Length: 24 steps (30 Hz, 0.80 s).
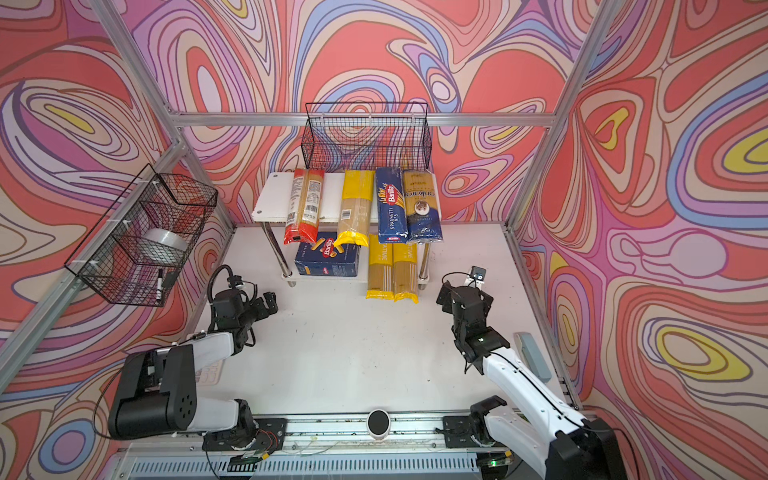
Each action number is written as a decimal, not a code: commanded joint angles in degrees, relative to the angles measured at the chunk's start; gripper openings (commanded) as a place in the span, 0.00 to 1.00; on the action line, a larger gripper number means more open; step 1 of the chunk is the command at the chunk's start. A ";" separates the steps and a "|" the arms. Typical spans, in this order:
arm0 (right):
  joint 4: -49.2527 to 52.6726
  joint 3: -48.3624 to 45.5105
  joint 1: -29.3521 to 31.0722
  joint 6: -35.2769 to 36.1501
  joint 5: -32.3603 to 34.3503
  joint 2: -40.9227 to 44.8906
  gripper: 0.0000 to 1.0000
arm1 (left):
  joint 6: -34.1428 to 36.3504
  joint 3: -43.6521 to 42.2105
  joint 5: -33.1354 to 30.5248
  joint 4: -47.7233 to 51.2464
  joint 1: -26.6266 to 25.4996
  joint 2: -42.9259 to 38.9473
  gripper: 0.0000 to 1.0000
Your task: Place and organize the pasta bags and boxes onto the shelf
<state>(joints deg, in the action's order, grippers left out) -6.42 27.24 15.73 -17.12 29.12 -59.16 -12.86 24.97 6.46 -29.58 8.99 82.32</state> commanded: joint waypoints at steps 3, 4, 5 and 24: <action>-31.33 -4.98 -8.33 9.71 -3.27 -18.90 0.98 | 3.84 -4.50 3.72 -16.10 0.35 -1.13 1.00; -37.94 -5.07 -9.44 10.99 -5.21 -23.64 0.98 | 3.63 -5.77 3.94 -19.55 0.38 -0.53 1.00; -38.06 -3.64 -9.76 11.00 -6.17 -25.78 0.98 | 3.92 -6.15 5.01 -20.86 0.39 -0.25 1.00; -53.53 -2.37 -11.33 16.17 -12.01 -39.59 0.98 | 10.97 -3.13 -1.76 -19.36 -6.95 5.28 1.00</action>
<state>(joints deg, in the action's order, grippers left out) -58.19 24.32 4.80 -1.52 17.47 -98.56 -3.01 20.64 5.61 -48.99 2.17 87.79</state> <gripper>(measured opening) 0.983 0.999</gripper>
